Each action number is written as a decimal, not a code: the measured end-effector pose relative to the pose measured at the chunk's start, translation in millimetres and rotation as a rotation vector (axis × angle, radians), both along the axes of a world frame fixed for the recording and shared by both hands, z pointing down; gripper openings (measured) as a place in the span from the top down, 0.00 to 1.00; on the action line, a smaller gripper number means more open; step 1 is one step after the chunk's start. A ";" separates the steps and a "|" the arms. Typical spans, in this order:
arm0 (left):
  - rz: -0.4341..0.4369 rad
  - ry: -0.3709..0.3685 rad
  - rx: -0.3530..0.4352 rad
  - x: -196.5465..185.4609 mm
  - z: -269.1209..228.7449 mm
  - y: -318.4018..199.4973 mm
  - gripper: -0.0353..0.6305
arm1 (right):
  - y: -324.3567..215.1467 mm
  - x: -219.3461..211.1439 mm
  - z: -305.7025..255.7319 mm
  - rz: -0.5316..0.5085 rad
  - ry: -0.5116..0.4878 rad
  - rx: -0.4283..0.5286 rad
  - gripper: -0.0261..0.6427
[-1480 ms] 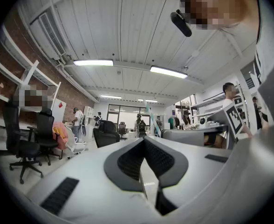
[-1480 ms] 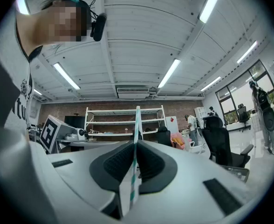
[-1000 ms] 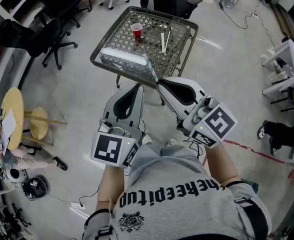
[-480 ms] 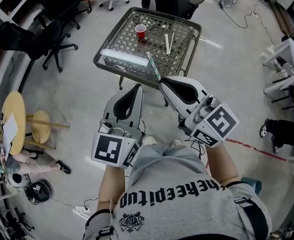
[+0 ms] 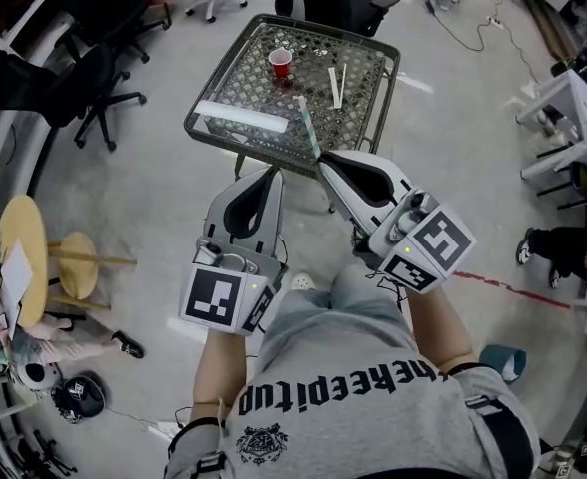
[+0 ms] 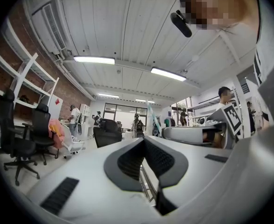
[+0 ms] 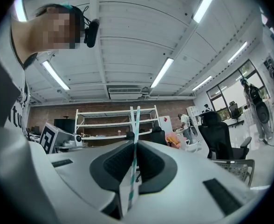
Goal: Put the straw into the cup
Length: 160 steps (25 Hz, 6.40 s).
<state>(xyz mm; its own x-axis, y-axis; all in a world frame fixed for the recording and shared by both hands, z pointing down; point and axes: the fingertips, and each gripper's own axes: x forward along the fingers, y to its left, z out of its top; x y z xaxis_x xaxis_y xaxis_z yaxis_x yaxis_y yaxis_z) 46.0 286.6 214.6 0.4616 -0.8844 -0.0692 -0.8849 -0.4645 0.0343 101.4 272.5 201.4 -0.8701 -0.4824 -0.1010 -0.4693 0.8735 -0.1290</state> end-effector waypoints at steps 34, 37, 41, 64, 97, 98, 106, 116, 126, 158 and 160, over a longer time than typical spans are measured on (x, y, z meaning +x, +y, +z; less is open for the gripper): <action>-0.125 0.002 -0.028 2.1 4.6 -183.7 0.91 | -188.6 -0.7 13.0 -0.137 0.029 -0.037 0.91; -0.148 0.006 -0.032 6.3 4.6 -200.9 0.91 | -207.2 4.1 12.6 -0.153 0.023 -0.041 0.91; -0.167 0.010 -0.039 14.5 7.8 -222.6 0.91 | -230.5 10.4 15.1 -0.182 0.012 -0.047 0.91; -0.204 -0.019 -0.040 14.1 16.2 -273.6 0.91 | -284.6 4.2 24.7 -0.227 -0.022 -0.061 0.91; 0.176 -0.008 -0.086 -120.1 6.9 -326.1 0.91 | -319.4 -120.0 15.7 0.167 -0.013 -0.108 0.91; 0.186 -0.008 -0.088 -122.1 7.2 -326.1 0.91 | -319.2 -121.8 15.7 0.177 -0.013 -0.109 0.91; 0.238 -0.001 -0.100 -138.6 13.8 -321.8 0.91 | -314.1 -132.4 22.1 0.246 -0.015 -0.124 0.91; 0.248 0.020 -0.118 -148.5 23.3 -327.8 0.91 | -320.4 -139.0 29.5 0.269 0.001 -0.129 0.91; 0.245 0.010 -0.121 -146.6 22.0 -354.4 0.91 | -350.0 -135.0 32.2 0.274 -0.006 -0.141 0.91; 0.222 -0.054 -0.207 -121.9 49.1 -470.6 0.91 | -473.2 -121.2 63.0 0.226 -0.069 -0.215 0.91; 0.222 -0.045 -0.196 -121.8 49.0 -475.0 0.91 | -475.1 -119.8 65.8 0.237 -0.069 -0.219 0.91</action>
<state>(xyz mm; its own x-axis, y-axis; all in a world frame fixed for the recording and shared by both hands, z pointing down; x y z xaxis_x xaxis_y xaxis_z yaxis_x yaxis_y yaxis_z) -75.8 -188.4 263.7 0.6437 -0.7562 0.1175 -0.7653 -0.6350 0.1056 -18.5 -202.6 267.2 -0.7254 -0.6878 -0.0277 -0.6401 0.6889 -0.3401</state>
